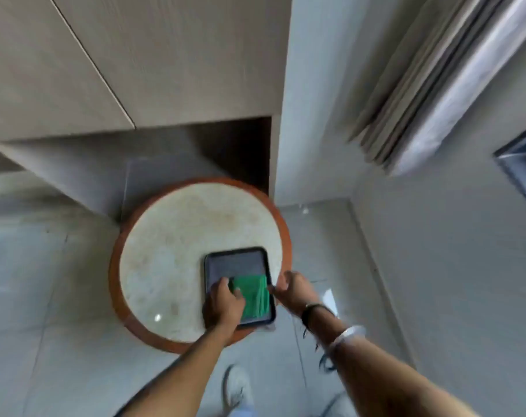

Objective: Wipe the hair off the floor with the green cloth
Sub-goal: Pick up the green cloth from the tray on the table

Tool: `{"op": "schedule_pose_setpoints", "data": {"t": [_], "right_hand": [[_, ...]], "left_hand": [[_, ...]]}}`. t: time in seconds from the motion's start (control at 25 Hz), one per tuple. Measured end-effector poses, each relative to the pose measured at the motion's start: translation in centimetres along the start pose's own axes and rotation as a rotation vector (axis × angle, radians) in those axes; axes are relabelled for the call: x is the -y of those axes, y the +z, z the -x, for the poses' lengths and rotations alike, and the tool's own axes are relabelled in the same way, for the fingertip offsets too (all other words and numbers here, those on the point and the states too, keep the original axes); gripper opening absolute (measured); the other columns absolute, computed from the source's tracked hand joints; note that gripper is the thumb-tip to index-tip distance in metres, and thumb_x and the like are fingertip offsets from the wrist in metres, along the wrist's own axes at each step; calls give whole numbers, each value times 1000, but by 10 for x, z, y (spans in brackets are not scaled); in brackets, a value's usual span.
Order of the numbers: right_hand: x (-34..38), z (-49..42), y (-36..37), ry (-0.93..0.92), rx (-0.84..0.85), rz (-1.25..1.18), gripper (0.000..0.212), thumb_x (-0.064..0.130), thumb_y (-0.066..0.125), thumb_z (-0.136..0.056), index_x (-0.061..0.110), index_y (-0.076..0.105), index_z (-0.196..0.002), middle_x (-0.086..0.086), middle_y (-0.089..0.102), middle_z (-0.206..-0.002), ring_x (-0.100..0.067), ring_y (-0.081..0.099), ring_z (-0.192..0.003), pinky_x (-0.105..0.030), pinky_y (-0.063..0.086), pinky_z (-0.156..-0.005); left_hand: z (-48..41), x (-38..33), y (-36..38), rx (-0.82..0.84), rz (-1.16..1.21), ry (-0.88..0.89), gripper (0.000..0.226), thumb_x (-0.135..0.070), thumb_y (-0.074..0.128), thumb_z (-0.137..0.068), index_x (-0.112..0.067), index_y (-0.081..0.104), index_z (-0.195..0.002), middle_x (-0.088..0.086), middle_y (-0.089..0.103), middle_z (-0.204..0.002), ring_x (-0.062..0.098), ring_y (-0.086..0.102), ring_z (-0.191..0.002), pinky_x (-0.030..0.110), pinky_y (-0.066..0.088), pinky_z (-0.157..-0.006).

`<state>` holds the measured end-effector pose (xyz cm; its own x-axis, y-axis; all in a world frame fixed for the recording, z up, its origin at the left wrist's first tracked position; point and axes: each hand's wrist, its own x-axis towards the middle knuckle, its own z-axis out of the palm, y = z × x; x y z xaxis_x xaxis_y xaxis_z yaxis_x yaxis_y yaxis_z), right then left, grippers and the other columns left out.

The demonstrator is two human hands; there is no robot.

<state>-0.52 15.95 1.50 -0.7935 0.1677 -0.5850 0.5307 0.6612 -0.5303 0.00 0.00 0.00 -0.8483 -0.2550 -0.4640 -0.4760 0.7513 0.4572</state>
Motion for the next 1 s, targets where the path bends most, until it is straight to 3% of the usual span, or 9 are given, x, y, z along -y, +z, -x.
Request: {"op": "schedule_pose_setpoints", "data": {"t": [0.12,0.24,0.36,0.48,0.64,0.72,0.84,0.92,1.0], "right_hand": [[-32,-45,106,137,94,-179,37,37,69,-81,6,63,-100,-17,70,-108,-33,65,-98,-34,53,-79],[-39,-84,158,245,-117,-115,34,36,64,-83,7,61,-101,-14,62,-112,-34,63,-96,-45,55,-82],[-37,-100,170,306,-304,-22,30,34,60,-84,6,58,-96,-14,55,-116,-37,58,-100,-46,54,-79],[-36,-104,164,381,-197,-152,33,34,59,-81,5,61,-99,-15,56,-115,-37,56,-106,-48,52,-87],[-44,-100,130,339,-173,-344,39,46,63,-66,13,65,-87,-7,55,-109,-28,52,-103,-42,47,-92],[-59,-90,108,284,-170,-625,32,40,66,-62,15,54,-79,-10,56,-99,-23,53,-89,-39,49,-79],[-121,-77,72,237,-84,-1033,27,9,71,-73,16,46,-80,-14,57,-79,-19,55,-60,-27,47,-48],[-183,-74,53,287,-60,-1073,27,-5,68,-78,7,51,-95,-15,62,-82,-21,60,-62,-23,47,-47],[-250,-82,46,400,-41,-1011,32,-8,67,-77,0,56,-107,-20,67,-92,-22,65,-64,-23,49,-48]], "left_hand": [[-58,59,61,45,108,-130,42,-20,60,-90,-9,54,-130,15,63,-129,32,60,-115,39,50,-94],[-104,71,109,80,177,-123,36,-12,62,-89,0,57,-122,22,66,-119,35,62,-108,37,48,-88],[-120,69,131,36,308,-183,26,-13,68,-84,4,64,-103,22,70,-100,34,67,-91,33,47,-72],[-115,68,128,79,428,-286,21,-19,74,-79,-1,70,-89,15,73,-85,24,64,-73,29,46,-65],[-97,46,114,124,627,-299,13,-20,74,-79,-10,69,-86,3,72,-77,18,66,-70,24,52,-59],[-81,28,113,145,749,-248,10,-18,75,-79,-14,68,-85,2,75,-79,15,70,-70,26,57,-58],[-50,0,141,243,788,-172,19,-15,76,-78,-5,66,-90,17,74,-89,23,69,-76,40,58,-73],[-30,-13,186,305,765,-160,21,-11,76,-79,-3,62,-92,17,71,-84,23,65,-74,42,56,-74],[-21,-12,248,326,714,-194,27,-13,77,-79,-9,58,-98,5,66,-80,19,62,-75,30,53,-72]]}}
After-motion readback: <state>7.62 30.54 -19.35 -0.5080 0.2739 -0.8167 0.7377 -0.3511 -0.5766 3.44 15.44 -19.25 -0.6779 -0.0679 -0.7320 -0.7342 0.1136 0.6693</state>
